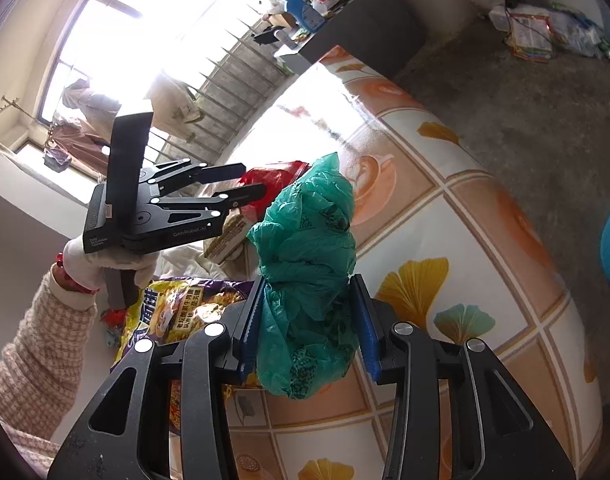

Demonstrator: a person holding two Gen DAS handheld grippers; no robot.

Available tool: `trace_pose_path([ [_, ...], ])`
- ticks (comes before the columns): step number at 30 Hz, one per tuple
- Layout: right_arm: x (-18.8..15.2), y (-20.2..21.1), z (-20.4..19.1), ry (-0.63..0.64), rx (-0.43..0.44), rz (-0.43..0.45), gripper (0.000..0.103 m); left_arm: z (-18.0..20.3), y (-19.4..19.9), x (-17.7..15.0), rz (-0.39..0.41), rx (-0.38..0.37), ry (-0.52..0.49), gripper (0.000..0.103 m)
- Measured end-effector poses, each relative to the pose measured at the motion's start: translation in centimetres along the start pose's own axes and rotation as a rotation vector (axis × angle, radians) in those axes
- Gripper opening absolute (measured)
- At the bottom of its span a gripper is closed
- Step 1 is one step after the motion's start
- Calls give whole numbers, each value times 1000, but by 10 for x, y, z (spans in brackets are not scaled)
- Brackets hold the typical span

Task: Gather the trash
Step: 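Carry the red packet and green bag with both tools to the wastebasket, then open both tools to drop the red packet and green bag into the wastebasket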

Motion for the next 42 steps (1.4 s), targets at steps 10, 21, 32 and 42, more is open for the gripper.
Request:
trace_pose_path([
  [10, 5, 11, 10, -14, 13, 33, 39, -4, -1, 11, 16, 66, -76, 19],
  [21, 1, 75, 55, -123, 44, 183, 39, 39, 87, 65, 215, 8, -42, 13],
  [32, -33, 176, 226, -579, -128, 422, 39, 224, 85, 177, 192, -411, -38, 14],
  [42, 6, 184, 378, -662, -421, 400, 69, 399, 13, 290, 120, -451, -149, 59],
])
Point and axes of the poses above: each gripper's, at about its wrist camera, not at the fingertips, and y roughly against the way its jaws point, z to its right, x to its top, the point moved 9 cm from there along -y, roughly the way its jaws point, and after that the axes turned 6 degrees about -z, right-handed, at the moved point
